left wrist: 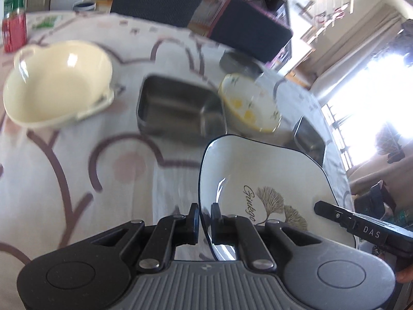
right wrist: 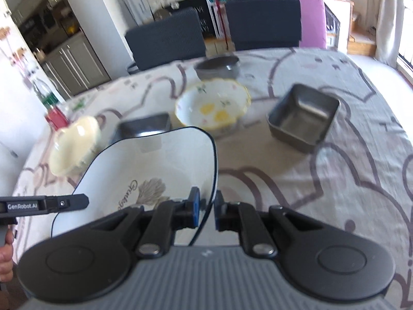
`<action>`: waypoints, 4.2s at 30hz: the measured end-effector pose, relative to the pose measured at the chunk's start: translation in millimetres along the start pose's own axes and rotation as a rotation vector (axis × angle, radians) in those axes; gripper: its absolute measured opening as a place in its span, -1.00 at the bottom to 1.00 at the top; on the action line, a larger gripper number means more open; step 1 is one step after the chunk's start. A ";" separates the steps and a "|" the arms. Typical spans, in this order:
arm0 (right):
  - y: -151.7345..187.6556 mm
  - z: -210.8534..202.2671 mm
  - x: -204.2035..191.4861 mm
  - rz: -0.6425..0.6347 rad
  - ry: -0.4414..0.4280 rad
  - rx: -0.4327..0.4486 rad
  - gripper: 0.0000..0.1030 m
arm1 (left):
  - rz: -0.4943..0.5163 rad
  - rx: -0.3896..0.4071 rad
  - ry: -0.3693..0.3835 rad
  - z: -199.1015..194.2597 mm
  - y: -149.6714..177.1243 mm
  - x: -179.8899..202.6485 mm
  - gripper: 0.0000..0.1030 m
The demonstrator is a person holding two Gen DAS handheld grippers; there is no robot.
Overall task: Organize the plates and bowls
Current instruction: 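Lift the white plate with both grippers and carry it across the table, then lower the white plate onto the tablecloth and open both grippers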
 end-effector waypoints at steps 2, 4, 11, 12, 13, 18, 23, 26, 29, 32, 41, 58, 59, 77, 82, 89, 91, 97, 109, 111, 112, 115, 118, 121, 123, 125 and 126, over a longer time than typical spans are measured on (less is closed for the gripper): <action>2.7 9.8 2.5 0.003 0.012 -0.037 -0.74 | -0.004 -0.022 -0.014 9.0 4.6 0.0 -0.83; 5.5 20.5 3.8 0.003 0.028 -0.067 -0.73 | -0.003 -0.040 -0.022 17.6 7.5 0.5 -0.82; 11.8 39.5 11.2 -0.004 0.078 -0.127 -0.71 | -0.025 -0.079 -0.052 34.9 11.5 -2.0 -0.81; 11.4 43.1 9.9 -0.008 0.080 -0.133 -0.71 | -0.028 -0.079 -0.057 35.6 10.7 -2.7 -0.81; 13.0 43.1 10.9 -0.011 0.081 -0.137 -0.70 | -0.028 -0.077 -0.062 36.4 9.9 -3.5 -0.81; 8.4 51.6 4.5 -0.027 0.087 -0.138 -0.69 | -0.036 -0.063 -0.076 36.8 5.1 -7.3 -0.81; 4.9 56.9 0.5 -0.040 0.093 -0.147 -0.68 | -0.044 -0.068 -0.081 37.8 4.0 -11.6 -0.81; 3.1 60.3 -0.7 -0.044 0.105 -0.151 -0.67 | -0.045 -0.065 -0.081 40.4 3.4 -12.1 -0.80; 1.1 64.0 -2.0 -0.052 0.120 -0.151 -0.66 | -0.052 -0.062 -0.086 42.7 2.0 -13.3 -0.80; -0.5 67.2 -4.3 -0.054 0.124 -0.155 -0.65 | -0.058 -0.060 -0.094 43.9 0.5 -16.5 -0.80; -5.1 74.7 -8.7 -0.067 0.127 -0.167 -0.63 | -0.055 -0.061 -0.096 44.1 -0.3 -18.5 -0.80; 5.0 83.4 -10.7 -0.078 0.112 -0.240 -0.54 | -0.033 -0.124 -0.111 52.9 10.2 -18.9 -0.80; 6.1 84.6 -10.3 -0.081 0.112 -0.245 -0.53 | -0.030 -0.128 -0.113 53.7 10.8 -18.7 -0.80; 18.0 93.7 -17.8 -0.149 0.154 -0.283 -0.51 | 0.016 -0.155 -0.119 58.0 12.9 -17.1 -0.81; 16.7 93.8 -19.3 -0.150 0.153 -0.284 -0.51 | 0.038 -0.166 -0.116 58.0 12.8 -16.8 -0.80; 16.4 93.6 -16.2 -0.147 0.145 -0.282 -0.51 | 0.052 -0.179 -0.106 59.4 11.7 -17.2 -0.79; 17.0 93.4 -16.4 -0.149 0.144 -0.280 -0.52 | 0.062 -0.182 -0.106 59.9 11.5 -16.9 -0.77; 19.5 93.1 -15.4 -0.147 0.134 -0.289 -0.49 | 0.072 -0.189 -0.106 60.8 10.5 -16.7 -0.76; 30.1 88.1 -10.1 -0.139 0.105 -0.299 -0.40 | 0.099 -0.189 -0.108 58.7 6.0 -15.0 -0.38; 31.1 86.3 -7.4 -0.127 0.103 -0.301 -0.35 | 0.105 -0.188 -0.103 57.9 5.2 -13.3 -0.24; 31.2 85.3 -6.4 -0.124 0.103 -0.300 -0.33 | 0.109 -0.187 -0.102 57.4 4.9 -12.2 -0.19; 30.2 81.5 -0.4 -0.104 0.099 -0.293 -0.20 | 0.119 -0.188 -0.095 55.0 4.8 -9.3 -0.02; 27.3 75.2 5.4 -0.074 0.090 -0.276 0.00 | 0.126 -0.185 -0.083 51.4 5.1 -6.9 0.18; 23.9 66.1 9.7 -0.051 0.077 -0.245 0.17 | 0.139 -0.182 -0.073 47.6 4.9 -3.6 0.56; 22.3 59.3 12.9 -0.044 0.067 -0.218 0.31 | 0.148 -0.171 -0.069 44.0 4.4 -1.8 0.62; 21.5 53.7 14.2 -0.049 0.075 -0.197 0.39 | 0.151 -0.167 -0.066 40.3 3.9 -1.7 0.69; 21.4 51.0 14.8 -0.054 0.076 -0.189 0.44 | 0.151 -0.162 -0.066 38.2 3.6 -1.6 0.75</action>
Point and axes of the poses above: each gripper's, at about its wrist camera, not at the fingertips, and z roughly the way its jaws point, x to its right, y to its underside, the point moved 4 cm from there along z, roughly the way its jaws point, and after that the axes turned 15 degrees about y, right-handed, at the moved point
